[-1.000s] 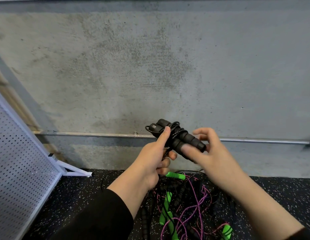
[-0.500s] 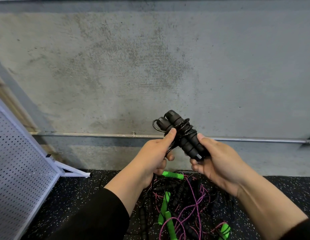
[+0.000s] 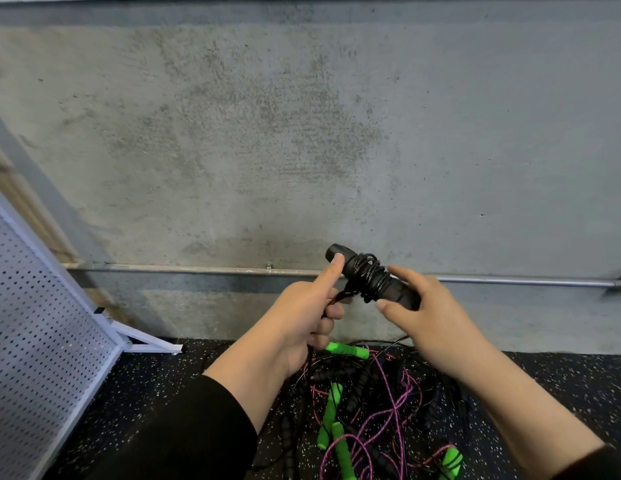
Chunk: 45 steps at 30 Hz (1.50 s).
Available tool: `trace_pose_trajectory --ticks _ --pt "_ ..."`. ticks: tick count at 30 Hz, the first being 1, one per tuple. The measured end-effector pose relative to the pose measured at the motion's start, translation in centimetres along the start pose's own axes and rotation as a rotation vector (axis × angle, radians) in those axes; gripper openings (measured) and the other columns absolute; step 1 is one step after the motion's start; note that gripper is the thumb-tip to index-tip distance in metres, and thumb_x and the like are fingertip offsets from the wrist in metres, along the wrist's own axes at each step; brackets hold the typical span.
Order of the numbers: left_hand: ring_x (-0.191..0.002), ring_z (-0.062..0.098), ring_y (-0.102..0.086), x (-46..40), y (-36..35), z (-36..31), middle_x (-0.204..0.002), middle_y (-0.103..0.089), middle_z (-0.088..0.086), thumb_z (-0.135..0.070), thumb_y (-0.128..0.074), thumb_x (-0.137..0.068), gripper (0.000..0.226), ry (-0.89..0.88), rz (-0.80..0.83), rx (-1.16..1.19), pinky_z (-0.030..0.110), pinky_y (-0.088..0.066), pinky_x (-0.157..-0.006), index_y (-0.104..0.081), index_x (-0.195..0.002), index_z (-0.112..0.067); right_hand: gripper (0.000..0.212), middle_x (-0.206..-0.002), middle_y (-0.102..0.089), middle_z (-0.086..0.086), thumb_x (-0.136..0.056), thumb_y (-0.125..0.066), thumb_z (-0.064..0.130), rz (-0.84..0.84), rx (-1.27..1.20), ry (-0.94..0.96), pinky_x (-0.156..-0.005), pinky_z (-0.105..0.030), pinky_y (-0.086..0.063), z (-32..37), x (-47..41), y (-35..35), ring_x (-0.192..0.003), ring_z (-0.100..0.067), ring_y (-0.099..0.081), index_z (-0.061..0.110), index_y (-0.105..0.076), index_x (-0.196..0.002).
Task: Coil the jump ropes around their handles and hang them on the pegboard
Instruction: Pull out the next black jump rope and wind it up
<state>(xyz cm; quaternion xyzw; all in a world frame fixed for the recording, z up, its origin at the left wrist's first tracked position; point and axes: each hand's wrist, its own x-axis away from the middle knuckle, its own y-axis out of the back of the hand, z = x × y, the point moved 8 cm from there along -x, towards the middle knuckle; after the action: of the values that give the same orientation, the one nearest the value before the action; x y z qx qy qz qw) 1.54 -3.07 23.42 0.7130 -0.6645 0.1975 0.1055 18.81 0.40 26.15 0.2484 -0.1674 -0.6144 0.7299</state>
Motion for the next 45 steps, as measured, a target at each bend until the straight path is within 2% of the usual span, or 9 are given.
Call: trace_pose_trajectory --ticks 5,10,17,22,27,35,38,41,45 --pt "-0.045 0.008 -0.02 -0.1 0.2 0.2 -0.061 -0.04 -0.006 -0.067 -0.066 -0.085 0.045 -0.025 -0.042 0.04 0.021 -0.015 -0.04 -0.055 -0.071 -0.026 0.069 -0.113 -0.043 0.013 -0.077 -0.086 0.027 -0.016 0.15 0.119 -0.088 -0.027 -0.044 1.4 0.6 -0.8 -0.098 -0.003 -0.052 0.05 -0.04 -0.122" --pt "-0.048 0.009 -0.017 -0.3 0.4 -0.2 -0.063 -0.035 -0.004 -0.064 -0.064 -0.089 0.041 -0.087 -0.048 0.008 0.02 -0.017 -0.04 -0.057 -0.076 -0.025 0.063 -0.111 -0.044 0.018 -0.073 -0.086 0.043 0.028 0.131 0.159 -0.082 -0.016 -0.04 1.7 0.9 -0.8 -0.098 0.006 -0.05 0.048 -0.045 -0.122" --pt "-0.05 0.01 -0.02 0.2 -0.8 -1.2 -0.063 -0.045 -0.005 -0.059 -0.058 -0.095 0.041 -0.187 0.055 0.017 0.023 -0.016 -0.045 -0.058 -0.073 -0.024 0.064 -0.113 -0.074 -0.011 -0.085 -0.056 0.073 0.131 -0.698 -0.281 -0.089 -0.049 -0.06 -0.9 0.9 -0.9 -0.089 -0.025 -0.071 0.019 -0.067 -0.118" --pt "-0.049 0.009 -0.02 0.1 -0.5 -1.3 -0.064 -0.044 -0.004 -0.059 -0.059 -0.094 0.042 -0.189 0.075 0.001 0.021 -0.019 -0.043 -0.057 -0.07 -0.025 0.056 -0.095 -0.067 -0.027 -0.094 -0.05 0.053 0.472 -1.02 -0.456 -0.047 -0.029 -0.052 0.1 2.7 -3.1 -0.056 -0.025 -0.055 0.006 -0.069 -0.118" --pt "-0.048 0.009 -0.023 0.1 -0.4 -1.0 -0.069 -0.049 -0.003 -0.066 -0.056 -0.093 0.047 -0.136 0.079 -0.066 0.024 -0.018 -0.046 -0.071 -0.065 -0.032 0.042 -0.088 -0.061 -0.019 -0.098 -0.051 0.043 0.32 -0.923 -0.299 -0.048 -0.025 -0.039 -0.1 1.3 -2.2 -0.058 -0.018 -0.043 0.009 -0.066 -0.117" --pt "-0.046 0.007 -0.021 0.1 -1.2 0.2 -0.065 -0.043 -0.006 -0.075 -0.055 -0.086 0.077 -0.012 0.146 -0.032 0.022 -0.019 -0.044 -0.066 -0.121 -0.007 0.041 -0.096 -0.068 -0.001 -0.097 -0.065 0.032 0.063 -0.433 -0.098 -0.07 -0.03 -0.051 -0.6 0.3 0.9 -0.074 -0.01 -0.055 0.045 -0.056 -0.135" --pt "-0.047 0.006 -0.02 0.0 -1.7 0.5 -0.065 -0.042 -0.006 -0.079 -0.061 -0.074 0.072 0.011 0.158 0.056 0.02 -0.017 -0.042 -0.064 -0.103 -0.014 0.054 -0.103 -0.068 0.008 -0.094 -0.071 0.023 0.104 -0.149 0.079 -0.081 -0.009 -0.045 1.2 0.5 0.1 -0.085 0.006 -0.062 0.045 -0.048 -0.136" --pt "-0.046 0.007 -0.021 -0.1 -1.4 0.7 -0.063 -0.041 -0.005 -0.074 -0.068 -0.075 0.056 0.009 0.105 0.103 0.02 -0.018 -0.039 -0.06 -0.089 -0.02 0.064 -0.114 -0.062 0.011 -0.085 -0.08 0.028 0.096 0.058 0.173 -0.099 -0.031 -0.047 1.2 0.7 -1.5 -0.108 -0.006 -0.059 0.052 -0.044 -0.132" --pt "-0.047 0.007 -0.021 0.1 -1.4 0.4 -0.065 -0.038 -0.004 -0.063 -0.066 -0.087 0.041 -0.022 0.139 0.059 0.021 -0.016 -0.041 -0.061 -0.08 -0.023 0.06 -0.104 -0.065 0.013 -0.074 -0.077 0.059 0.121 -0.031 0.091 -0.083 -0.023 -0.05 1.5 1.0 -1.1 -0.089 0.003 -0.063 0.046 -0.047 -0.124"
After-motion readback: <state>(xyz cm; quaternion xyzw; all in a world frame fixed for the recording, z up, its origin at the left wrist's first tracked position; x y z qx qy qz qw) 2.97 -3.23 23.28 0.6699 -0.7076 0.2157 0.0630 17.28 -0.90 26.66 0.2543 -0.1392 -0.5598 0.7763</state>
